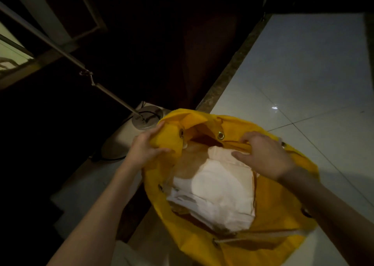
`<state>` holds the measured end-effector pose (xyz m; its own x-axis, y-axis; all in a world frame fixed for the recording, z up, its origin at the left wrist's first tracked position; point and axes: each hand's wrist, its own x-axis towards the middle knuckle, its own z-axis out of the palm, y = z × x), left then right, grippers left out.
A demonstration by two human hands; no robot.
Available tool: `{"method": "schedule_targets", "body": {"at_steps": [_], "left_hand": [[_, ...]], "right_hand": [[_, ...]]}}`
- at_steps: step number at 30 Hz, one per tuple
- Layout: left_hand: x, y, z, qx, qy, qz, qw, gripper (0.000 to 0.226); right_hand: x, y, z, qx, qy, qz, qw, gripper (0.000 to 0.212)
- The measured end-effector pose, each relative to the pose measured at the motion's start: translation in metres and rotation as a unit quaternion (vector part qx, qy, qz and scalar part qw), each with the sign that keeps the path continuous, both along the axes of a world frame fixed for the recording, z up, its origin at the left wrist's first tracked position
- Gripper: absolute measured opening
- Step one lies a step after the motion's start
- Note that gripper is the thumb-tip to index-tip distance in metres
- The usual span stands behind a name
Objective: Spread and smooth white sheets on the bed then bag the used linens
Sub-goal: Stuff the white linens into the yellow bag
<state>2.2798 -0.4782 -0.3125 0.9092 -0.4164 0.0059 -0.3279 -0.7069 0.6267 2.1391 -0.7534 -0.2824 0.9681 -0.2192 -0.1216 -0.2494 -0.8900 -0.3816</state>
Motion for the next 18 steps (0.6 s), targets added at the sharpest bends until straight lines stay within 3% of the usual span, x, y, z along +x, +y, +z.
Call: {"method": "schedule_targets", "body": {"at_steps": [5,9,13,18], "left_hand": [[-0.022,0.016,0.023,-0.109,0.082,-0.003,0.991,0.086],[-0.027,0.028,0.015,-0.119,0.14,-0.002,0.983,0.097],[-0.027,0.032,0.015,-0.099,0.159,-0.003,0.982,0.113],[-0.028,0.031,0.016,-0.108,0.17,0.001,0.98,0.12]], "right_hand": [[0.016,0.021,-0.01,0.206,-0.03,0.006,0.978,0.029],[0.027,0.041,-0.03,0.286,0.006,0.045,0.957,0.025],[0.043,0.067,-0.035,0.323,0.004,0.082,0.943,0.033],[0.063,0.094,-0.041,0.357,0.04,0.113,0.926,0.062]]}}
